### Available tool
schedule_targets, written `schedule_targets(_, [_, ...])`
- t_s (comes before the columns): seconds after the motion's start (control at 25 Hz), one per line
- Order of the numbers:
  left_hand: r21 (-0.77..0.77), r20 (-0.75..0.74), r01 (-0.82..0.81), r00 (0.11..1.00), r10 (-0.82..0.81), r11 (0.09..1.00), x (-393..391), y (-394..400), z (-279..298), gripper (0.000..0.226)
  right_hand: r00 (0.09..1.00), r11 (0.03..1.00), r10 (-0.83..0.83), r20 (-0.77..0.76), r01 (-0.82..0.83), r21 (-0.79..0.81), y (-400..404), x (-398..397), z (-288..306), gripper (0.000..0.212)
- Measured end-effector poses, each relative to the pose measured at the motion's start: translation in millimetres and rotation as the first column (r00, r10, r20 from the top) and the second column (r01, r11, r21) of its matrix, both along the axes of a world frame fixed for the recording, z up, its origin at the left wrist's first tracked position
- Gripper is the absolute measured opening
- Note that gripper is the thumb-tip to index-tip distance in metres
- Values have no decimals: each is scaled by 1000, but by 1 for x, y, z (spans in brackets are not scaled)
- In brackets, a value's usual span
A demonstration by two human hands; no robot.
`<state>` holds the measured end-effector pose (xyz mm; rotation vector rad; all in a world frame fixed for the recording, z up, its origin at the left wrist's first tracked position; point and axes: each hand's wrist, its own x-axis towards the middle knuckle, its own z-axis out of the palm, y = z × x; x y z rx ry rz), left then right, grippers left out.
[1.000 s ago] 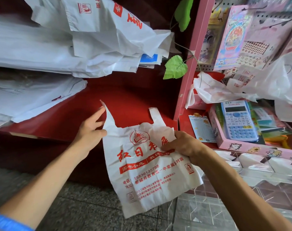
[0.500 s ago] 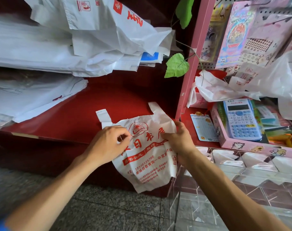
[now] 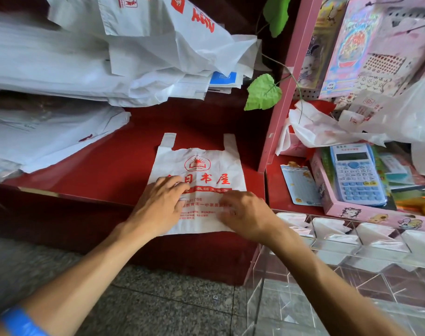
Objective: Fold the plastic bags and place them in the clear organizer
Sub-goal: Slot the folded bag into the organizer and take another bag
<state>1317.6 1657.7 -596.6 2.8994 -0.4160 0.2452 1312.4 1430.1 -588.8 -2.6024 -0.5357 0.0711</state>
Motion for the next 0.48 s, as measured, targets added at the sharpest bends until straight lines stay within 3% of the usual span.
schedule_targets(0.04, [-78, 15, 29, 999, -28, 997, -2, -2, 3, 39, 999, 994, 40, -37, -43, -105, 0, -1, -3, 55])
schedule_targets(0.12, [-162, -100, 83, 990, -100, 983, -8, -2, 6, 61, 993, 963, 61, -103, -86, -257, 1, -2, -6, 86])
schedule_targets(0.2, [7, -243, 171, 956, -164, 985, -11, -2, 1, 89, 993, 934, 90, -70, -109, -339, -1, -2, -7, 94])
schedule_targets(0.28, [57, -226, 202, 956, -184, 978, -9, 5, -2, 87, 994, 937, 111, -16, -110, -333, -5, -1, -7, 75])
schedule_targets(0.36, [-40, -163, 118, 979, -123, 992, -3, 21, 1, 70, 995, 972, 96, -3, -95, -214, -9, 2, -3, 53])
schedule_targets(0.48, [-177, -190, 5, 981, -40, 984, 2, 50, 9, 45, 997, 995, 80, -13, -81, -53, -20, 8, 0, 34])
